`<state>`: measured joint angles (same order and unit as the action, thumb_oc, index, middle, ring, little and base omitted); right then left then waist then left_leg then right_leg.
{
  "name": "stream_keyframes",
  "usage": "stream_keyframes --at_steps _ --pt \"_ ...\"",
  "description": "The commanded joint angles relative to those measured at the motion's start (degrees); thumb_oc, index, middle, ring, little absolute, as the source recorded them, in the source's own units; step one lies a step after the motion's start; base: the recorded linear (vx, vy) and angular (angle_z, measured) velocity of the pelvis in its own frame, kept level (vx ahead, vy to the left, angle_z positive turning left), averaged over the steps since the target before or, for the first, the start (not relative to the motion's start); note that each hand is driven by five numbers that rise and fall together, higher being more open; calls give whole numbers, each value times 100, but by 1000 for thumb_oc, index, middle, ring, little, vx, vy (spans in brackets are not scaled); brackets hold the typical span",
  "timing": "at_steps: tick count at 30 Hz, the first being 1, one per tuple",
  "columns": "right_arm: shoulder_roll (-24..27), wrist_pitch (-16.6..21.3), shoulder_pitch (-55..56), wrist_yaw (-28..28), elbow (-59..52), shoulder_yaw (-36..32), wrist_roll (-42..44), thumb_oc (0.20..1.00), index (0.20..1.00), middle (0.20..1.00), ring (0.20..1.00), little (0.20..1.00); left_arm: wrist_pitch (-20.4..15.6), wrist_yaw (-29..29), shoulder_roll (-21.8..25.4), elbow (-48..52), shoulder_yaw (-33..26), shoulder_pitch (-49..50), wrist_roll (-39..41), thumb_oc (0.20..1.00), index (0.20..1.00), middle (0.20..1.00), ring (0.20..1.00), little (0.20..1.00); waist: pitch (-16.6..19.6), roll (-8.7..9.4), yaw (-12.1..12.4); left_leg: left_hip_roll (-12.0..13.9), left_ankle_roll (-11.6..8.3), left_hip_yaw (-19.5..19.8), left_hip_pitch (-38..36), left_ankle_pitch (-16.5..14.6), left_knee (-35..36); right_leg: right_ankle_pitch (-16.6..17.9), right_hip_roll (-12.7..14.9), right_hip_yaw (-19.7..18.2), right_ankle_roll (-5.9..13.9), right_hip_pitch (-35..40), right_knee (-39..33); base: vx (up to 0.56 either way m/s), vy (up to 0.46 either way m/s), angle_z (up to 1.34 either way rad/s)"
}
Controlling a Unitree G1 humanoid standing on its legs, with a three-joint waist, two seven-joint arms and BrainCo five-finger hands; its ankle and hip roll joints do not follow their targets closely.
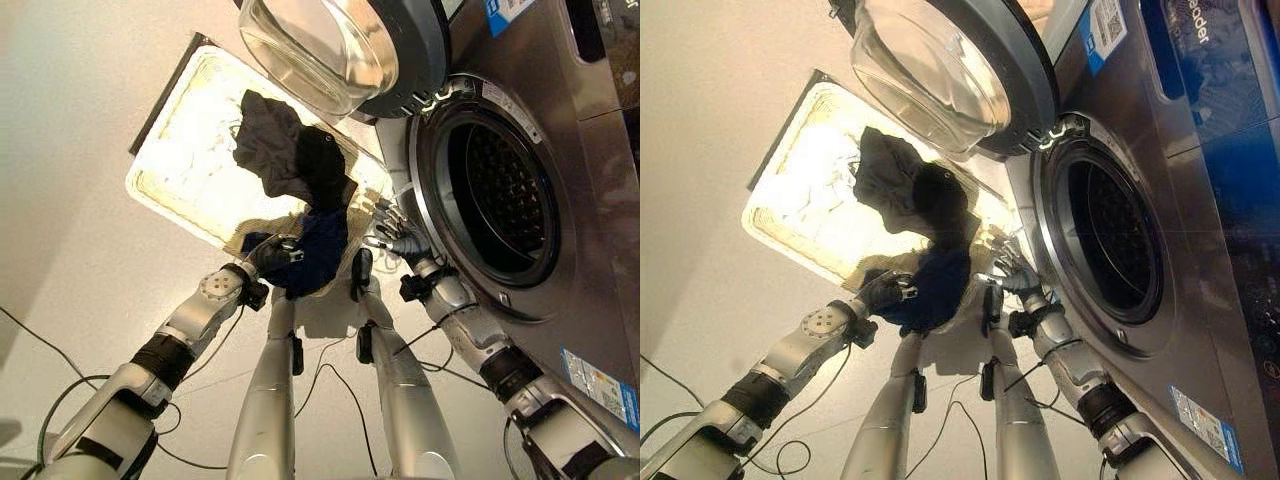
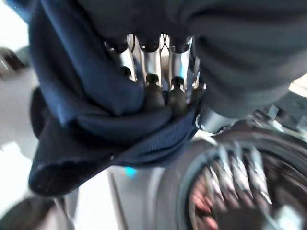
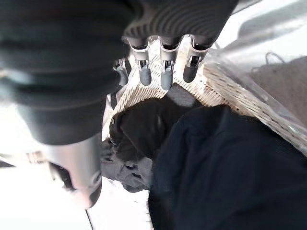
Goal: Put the clothes into the washing machine.
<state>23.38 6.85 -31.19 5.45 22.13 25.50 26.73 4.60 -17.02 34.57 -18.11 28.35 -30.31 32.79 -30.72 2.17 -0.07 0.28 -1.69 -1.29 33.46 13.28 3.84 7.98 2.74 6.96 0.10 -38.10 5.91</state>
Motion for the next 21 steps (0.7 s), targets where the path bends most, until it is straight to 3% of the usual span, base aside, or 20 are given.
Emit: stream_keyframes --at_steps 1,2,8,13,18,21 --pt "300 -108 -29 -44 -206 81 -302 1000 1000 1000 1000 1000 -412 -921 -258 804 -47 100 768 200 200 200 200 200 93 -256 -20 -328 -50 -266 -17 -322 -320 537 124 43 491 318 -614 0 0 0" --pt "347 -189 -117 -122 -138 163 -359 1000 1000 1000 1000 1000 -420 -1320 -247 1063 -16 92 1171 200 200 200 200 200 93 -283 11 -336 -44 -254 -68 -326 -312 519 139 56 489 375 -605 0 0 0" --pt "381 -441 -398 -187 -10 494 -1048 1000 1000 1000 1000 1000 -495 -2198 -305 1661 87 44 1980 200 200 200 200 200 93 -303 66 -347 -24 -235 -214 -330 -232 491 154 57 494 490 -590 1 3 3" --pt "541 -860 -908 -574 218 1038 -2517 1000 1000 1000 1000 1000 -650 -2871 -454 1951 18 -62 2628 200 200 200 200 200 93 -308 128 -333 -27 -267 -320 -309 -102 468 167 72 502 564 -615 0 0 0" --pt "947 -671 -1341 -1363 251 1646 -3854 1000 1000 1000 1000 1000 -633 -3155 -571 2116 -234 -138 3113 200 200 200 200 200 93 -283 178 -338 -25 -268 -376 -326 -91 445 187 100 511 604 -607 0 0 0" --pt "1144 -502 -1562 -1870 262 1885 -3999 1000 1000 1000 1000 1000 -574 -3074 -534 2176 -328 -217 3019 200 200 200 200 200 93 -250 217 -351 -30 -230 -331 -314 -125 440 187 89 507 568 -565 7 -24 4"
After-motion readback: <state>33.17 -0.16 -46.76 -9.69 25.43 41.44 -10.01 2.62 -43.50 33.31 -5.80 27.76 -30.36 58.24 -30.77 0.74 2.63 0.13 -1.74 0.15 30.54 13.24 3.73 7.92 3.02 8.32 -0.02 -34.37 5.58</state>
